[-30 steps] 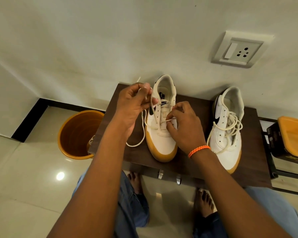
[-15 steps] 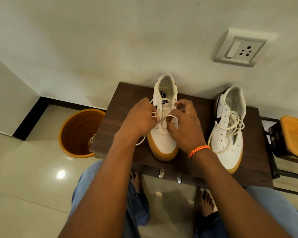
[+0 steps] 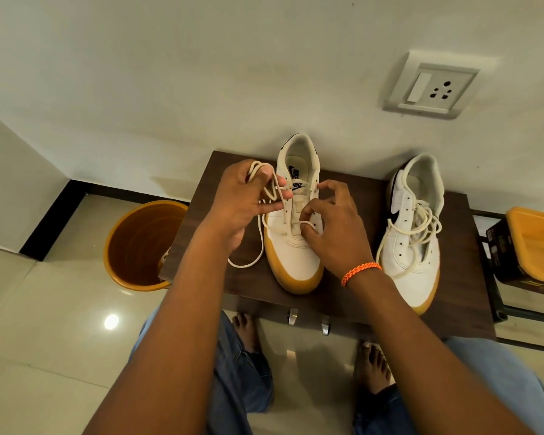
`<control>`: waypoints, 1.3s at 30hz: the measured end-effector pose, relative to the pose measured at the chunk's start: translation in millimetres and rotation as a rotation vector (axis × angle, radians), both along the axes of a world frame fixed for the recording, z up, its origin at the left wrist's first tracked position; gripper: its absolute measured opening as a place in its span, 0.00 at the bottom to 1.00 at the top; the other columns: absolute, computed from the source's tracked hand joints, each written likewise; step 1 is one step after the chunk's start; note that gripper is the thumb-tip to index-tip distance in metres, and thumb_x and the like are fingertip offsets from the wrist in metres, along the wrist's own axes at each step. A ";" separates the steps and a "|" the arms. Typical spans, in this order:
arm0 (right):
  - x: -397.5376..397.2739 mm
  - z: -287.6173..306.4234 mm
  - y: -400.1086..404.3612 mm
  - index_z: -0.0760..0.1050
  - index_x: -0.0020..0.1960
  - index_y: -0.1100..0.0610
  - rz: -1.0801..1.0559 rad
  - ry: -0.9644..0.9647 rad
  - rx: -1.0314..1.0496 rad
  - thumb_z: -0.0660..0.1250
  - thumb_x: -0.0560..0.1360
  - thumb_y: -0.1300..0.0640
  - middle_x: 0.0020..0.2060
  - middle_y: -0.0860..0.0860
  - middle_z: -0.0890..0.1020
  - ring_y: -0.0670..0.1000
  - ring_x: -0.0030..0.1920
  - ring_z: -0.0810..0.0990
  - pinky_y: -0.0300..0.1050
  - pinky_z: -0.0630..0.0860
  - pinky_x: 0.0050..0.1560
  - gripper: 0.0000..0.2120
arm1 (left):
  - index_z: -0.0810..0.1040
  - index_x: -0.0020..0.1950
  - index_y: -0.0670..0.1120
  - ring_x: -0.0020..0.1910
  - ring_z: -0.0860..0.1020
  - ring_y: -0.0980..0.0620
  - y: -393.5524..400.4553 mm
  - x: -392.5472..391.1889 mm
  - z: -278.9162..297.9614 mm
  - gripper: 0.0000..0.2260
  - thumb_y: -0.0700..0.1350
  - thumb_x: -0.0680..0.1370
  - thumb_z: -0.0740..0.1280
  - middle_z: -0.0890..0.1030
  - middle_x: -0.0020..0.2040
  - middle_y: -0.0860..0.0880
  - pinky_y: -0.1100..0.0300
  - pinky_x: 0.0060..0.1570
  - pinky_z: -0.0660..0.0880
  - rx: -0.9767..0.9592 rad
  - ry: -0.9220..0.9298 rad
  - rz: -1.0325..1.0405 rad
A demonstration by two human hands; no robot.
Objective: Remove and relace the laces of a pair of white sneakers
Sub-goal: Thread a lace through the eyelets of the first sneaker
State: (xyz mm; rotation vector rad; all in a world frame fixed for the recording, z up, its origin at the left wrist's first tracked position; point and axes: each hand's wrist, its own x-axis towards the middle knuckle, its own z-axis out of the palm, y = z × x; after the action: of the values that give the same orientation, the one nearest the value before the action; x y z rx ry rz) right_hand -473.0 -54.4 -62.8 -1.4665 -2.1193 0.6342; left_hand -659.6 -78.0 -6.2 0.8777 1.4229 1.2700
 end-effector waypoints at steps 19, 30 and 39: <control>-25.7 2.1 -20.1 0.82 0.56 0.49 0.165 -0.270 0.259 0.73 0.77 0.46 0.56 0.51 0.73 0.53 0.57 0.72 0.50 0.74 0.52 0.11 | 0.81 0.55 0.45 0.49 0.87 0.47 5.9 -5.5 -4.3 0.06 0.46 0.85 0.67 0.85 0.50 0.46 0.45 0.52 0.86 -0.065 0.152 0.234; -25.0 12.9 -12.9 0.77 0.47 0.49 0.127 0.099 -0.188 0.66 0.82 0.45 0.55 0.43 0.66 0.45 0.58 0.65 0.47 0.64 0.61 0.09 | 0.62 0.82 0.57 0.67 0.79 0.41 1.6 -9.2 -21.6 0.29 0.57 0.83 0.68 0.80 0.69 0.45 0.42 0.67 0.76 -0.310 0.781 0.008; 9.0 51.9 8.1 0.83 0.46 0.57 -0.032 0.988 -0.424 0.67 0.81 0.58 0.40 0.48 0.79 0.42 0.40 0.75 0.38 0.70 0.42 0.08 | 0.80 0.42 0.44 0.58 0.80 0.51 -3.6 21.3 7.9 0.21 0.53 0.88 0.59 0.83 0.54 0.46 0.53 0.64 0.75 0.043 0.450 -0.374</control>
State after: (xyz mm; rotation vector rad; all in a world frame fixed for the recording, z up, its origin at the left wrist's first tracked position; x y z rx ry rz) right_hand -463.9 -46.3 -10.9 -1.0108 -1.2187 1.4830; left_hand -638.2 -81.6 1.7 1.4494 1.4814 0.8523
